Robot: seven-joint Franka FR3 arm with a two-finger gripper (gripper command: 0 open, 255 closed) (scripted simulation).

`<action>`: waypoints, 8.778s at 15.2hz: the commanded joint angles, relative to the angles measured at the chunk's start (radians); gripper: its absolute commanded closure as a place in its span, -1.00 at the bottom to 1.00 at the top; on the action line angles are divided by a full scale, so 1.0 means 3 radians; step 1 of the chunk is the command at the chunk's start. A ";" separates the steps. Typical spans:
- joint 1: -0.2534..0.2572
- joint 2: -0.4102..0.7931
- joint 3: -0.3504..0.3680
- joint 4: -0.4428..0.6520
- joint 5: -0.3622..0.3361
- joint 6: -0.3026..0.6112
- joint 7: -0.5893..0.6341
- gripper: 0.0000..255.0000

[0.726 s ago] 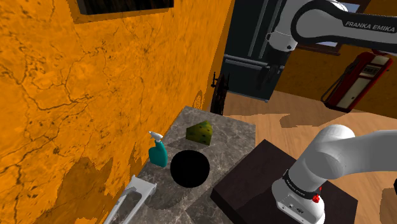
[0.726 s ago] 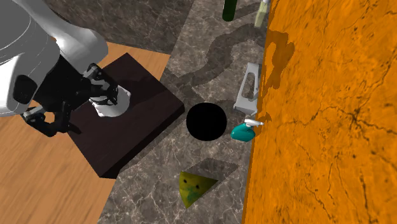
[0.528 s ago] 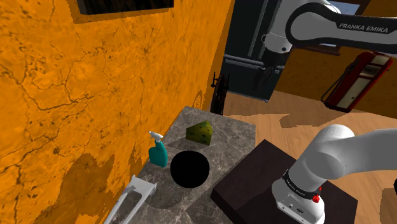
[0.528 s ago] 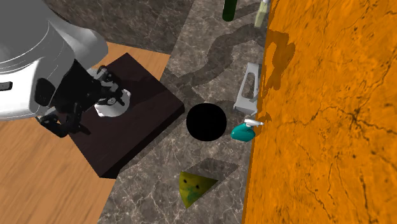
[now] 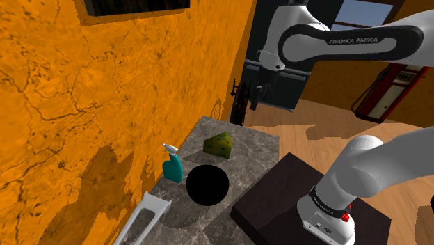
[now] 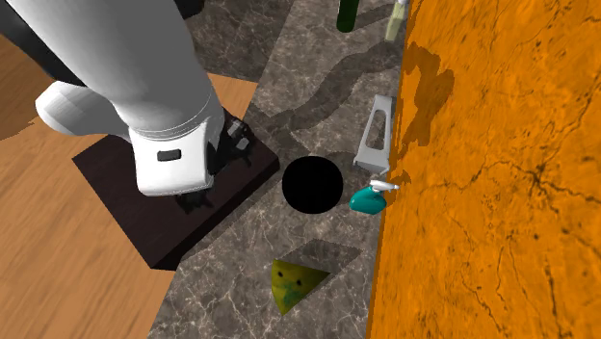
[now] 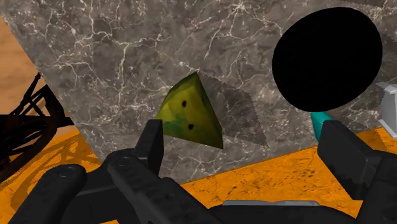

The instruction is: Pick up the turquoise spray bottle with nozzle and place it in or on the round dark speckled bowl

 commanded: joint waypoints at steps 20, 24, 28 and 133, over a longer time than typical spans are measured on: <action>0.0432 0.2335 0.0686 0.1167 -0.0198 0.1046 0.0676 -1.00; 0.0564 0.2817 0.0737 0.1565 -0.0353 0.1088 0.0818 -1.00; 0.0726 0.3305 0.0753 0.2026 -0.0501 0.1074 0.0933 -1.00; 0.0640 0.1387 0.0877 0.0134 0.0193 0.1134 0.0586 1.00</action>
